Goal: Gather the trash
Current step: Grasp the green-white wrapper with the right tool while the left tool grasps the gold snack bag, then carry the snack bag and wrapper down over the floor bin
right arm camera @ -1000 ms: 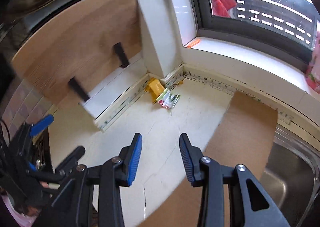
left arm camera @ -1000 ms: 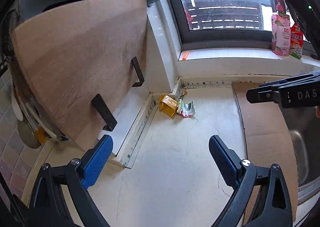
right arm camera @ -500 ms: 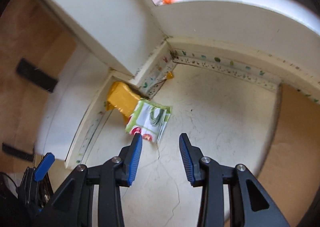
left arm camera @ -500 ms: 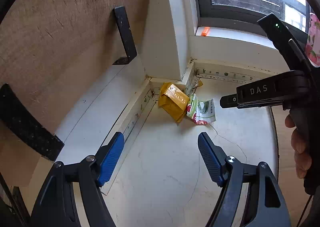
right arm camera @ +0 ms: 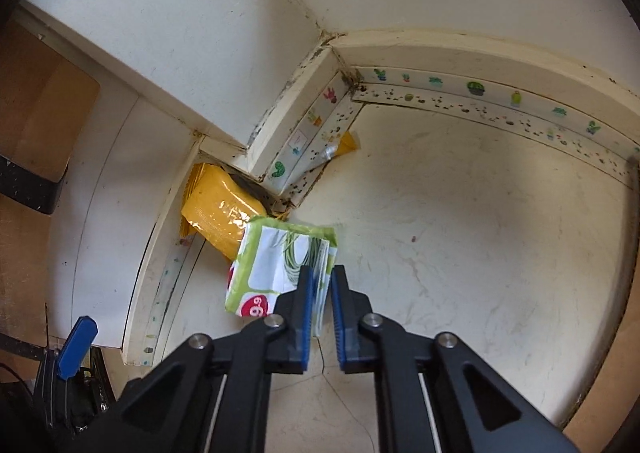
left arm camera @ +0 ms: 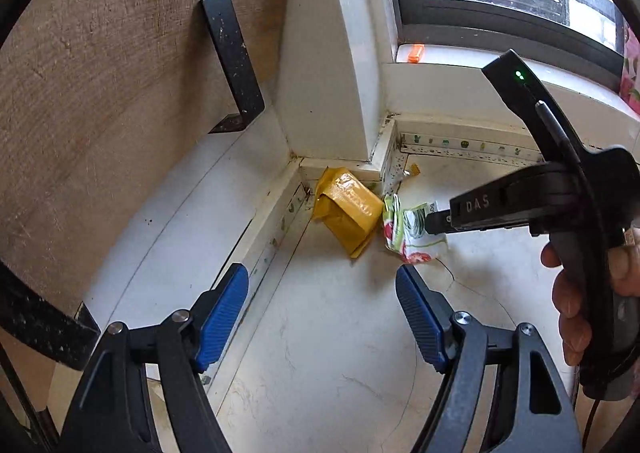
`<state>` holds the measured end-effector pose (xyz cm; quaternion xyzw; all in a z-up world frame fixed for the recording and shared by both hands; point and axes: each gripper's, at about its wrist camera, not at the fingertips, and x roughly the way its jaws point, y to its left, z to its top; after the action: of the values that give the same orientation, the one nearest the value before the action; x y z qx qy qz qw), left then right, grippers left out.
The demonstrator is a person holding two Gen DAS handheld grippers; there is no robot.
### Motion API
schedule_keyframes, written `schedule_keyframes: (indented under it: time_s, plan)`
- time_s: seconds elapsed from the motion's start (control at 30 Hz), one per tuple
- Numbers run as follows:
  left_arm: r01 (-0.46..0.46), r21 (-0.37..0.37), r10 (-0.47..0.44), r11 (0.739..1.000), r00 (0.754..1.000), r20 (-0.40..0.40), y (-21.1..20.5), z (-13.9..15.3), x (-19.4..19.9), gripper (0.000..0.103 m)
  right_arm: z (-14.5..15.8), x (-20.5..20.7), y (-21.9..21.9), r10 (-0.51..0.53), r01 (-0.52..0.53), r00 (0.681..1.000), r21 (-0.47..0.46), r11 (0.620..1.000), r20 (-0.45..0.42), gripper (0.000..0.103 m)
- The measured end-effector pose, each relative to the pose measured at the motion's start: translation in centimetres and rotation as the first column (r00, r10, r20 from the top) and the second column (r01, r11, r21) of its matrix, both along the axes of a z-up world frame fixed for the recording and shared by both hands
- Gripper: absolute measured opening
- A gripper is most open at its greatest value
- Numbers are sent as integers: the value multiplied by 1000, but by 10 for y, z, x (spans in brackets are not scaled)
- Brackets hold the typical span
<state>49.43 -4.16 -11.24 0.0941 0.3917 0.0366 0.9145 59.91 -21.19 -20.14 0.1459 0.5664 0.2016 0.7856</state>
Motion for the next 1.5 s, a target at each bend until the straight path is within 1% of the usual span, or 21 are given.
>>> schedule_keyframes:
  time_s: [0.13, 0.23, 0.3, 0.43, 0.5, 0.57, 0.63, 0.73, 0.83, 0.97, 1.03, 1.1, 1.13, 1.17, 1.2, 1.23, 1.27, 1.37, 1.4, 1.5]
  plan:
    - [-2, -26, 2, 1000, 1000, -11, 1, 1, 4, 75, 8, -7, -10, -16, 17, 999, -12, 1000, 38, 4]
    - [-11, -45, 11, 999, 1000, -10, 2, 0, 10, 80, 19, -15, -29, -49, 50, 996, -14, 999, 73, 4]
    - [-29, -53, 28, 998, 999, -17, 2, -3, 18, 81, 27, -14, -40, -74, 75, 993, -7, 997, 87, 4]
    - [-80, -94, 76, 992, 996, -40, 1, -10, 37, 82, 35, -21, -65, -121, 121, 987, 6, 993, 106, 4]
    - [-109, -129, 103, 986, 993, -55, 1, -14, 46, 87, 37, -20, -77, -138, 137, 984, 14, 990, 112, 4]
    - [-135, -157, 126, 978, 990, -61, 0, -18, 57, 90, 37, -24, -87, -146, 144, 982, 19, 989, 118, 4]
    - [-157, -170, 147, 973, 987, -69, -2, -23, 69, 91, 39, -27, -95, -145, 143, 982, 26, 989, 120, 4]
    - [-188, -157, 176, 970, 981, -86, -5, -33, 88, 91, 38, -34, -93, -139, 136, 982, 33, 990, 127, 4]
    - [-220, -126, 209, 967, 973, -96, -8, -45, 105, 91, 41, -37, -95, -139, 135, 982, 41, 990, 129, 4]
    - [-256, -75, 248, 964, 963, -102, -11, -63, 121, 91, 42, -41, -99, -135, 130, 983, 47, 990, 124, 4]
    - [-262, -69, 255, 963, 962, -100, -11, -69, 126, 89, 43, -43, -100, -134, 129, 983, 49, 990, 122, 4]
    - [-252, -68, 245, 965, 964, -102, -12, -73, 129, 79, 43, -45, -102, -133, 128, 983, 49, 991, 124, 4]
    - [-241, -81, 231, 967, 966, -113, -13, -75, 130, 77, 43, -46, -103, -132, 127, 983, 48, 991, 125, 4]
    - [-228, -90, 219, 969, 970, -107, -14, -75, 129, 71, 42, -47, -103, -131, 126, 983, 43, 991, 127, 4]
    - [-216, -93, 206, 972, 973, -106, -15, -75, 129, 62, 42, -48, -104, -129, 125, 983, 42, 991, 127, 4]
    - [-202, -90, 192, 975, 976, -104, -17, -74, 128, 60, 41, -49, -104, -129, 125, 984, 40, 991, 125, 4]
    - [-194, -71, 187, 978, 978, -91, -20, -72, 127, 53, 40, -48, -103, -130, 126, 983, 36, 991, 126, 4]
    - [-159, -74, 152, 985, 984, -93, -24, -68, 124, 45, 37, -47, -98, -136, 134, 983, 29, 991, 124, 4]
    - [-150, -71, 143, 986, 985, -91, -24, -66, 123, 38, 35, -47, -97, -139, 136, 983, 30, 990, 122, 4]
    - [-120, -62, 114, 991, 989, -92, -26, -62, 119, 34, 35, -49, -94, -142, 139, 982, 32, 990, 124, 4]
